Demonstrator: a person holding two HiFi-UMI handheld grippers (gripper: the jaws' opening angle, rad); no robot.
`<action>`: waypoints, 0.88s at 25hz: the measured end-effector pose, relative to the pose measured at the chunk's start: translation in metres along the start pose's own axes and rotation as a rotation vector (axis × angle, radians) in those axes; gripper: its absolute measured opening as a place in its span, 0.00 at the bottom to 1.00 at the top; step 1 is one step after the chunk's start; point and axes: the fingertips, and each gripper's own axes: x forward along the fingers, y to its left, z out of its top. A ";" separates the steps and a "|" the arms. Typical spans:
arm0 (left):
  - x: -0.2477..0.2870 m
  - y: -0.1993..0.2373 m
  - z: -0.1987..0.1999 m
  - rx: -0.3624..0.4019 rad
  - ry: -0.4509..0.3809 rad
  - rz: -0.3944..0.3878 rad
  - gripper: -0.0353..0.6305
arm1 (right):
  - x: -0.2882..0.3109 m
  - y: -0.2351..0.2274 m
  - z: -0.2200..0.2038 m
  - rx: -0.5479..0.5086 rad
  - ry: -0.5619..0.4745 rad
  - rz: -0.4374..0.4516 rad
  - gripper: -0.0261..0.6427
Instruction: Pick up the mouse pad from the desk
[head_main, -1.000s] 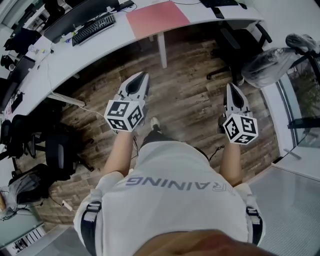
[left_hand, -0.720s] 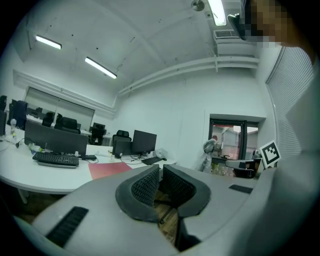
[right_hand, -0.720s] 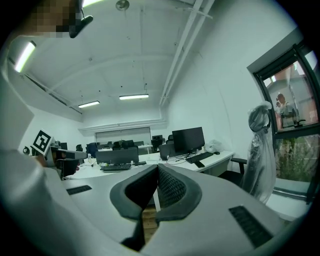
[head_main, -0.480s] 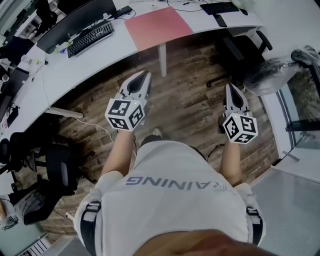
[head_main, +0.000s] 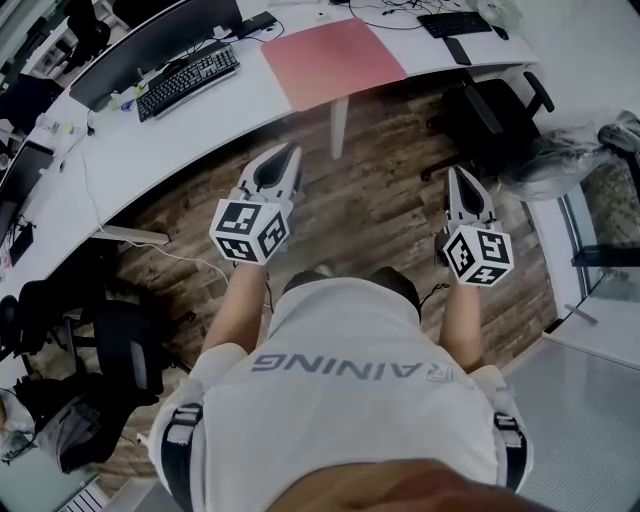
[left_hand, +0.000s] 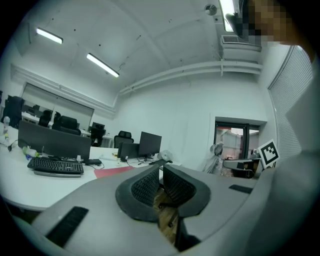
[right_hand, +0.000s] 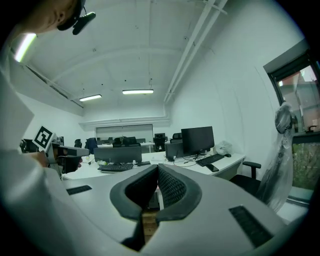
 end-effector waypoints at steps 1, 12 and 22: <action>0.001 0.005 -0.002 -0.010 0.000 0.002 0.13 | 0.004 0.002 -0.002 -0.007 0.009 0.002 0.07; 0.007 0.048 0.004 -0.029 0.004 0.073 0.13 | 0.074 0.013 0.002 -0.012 0.036 0.066 0.07; 0.057 0.087 0.029 -0.026 -0.022 0.186 0.13 | 0.168 -0.012 0.026 -0.012 0.014 0.159 0.07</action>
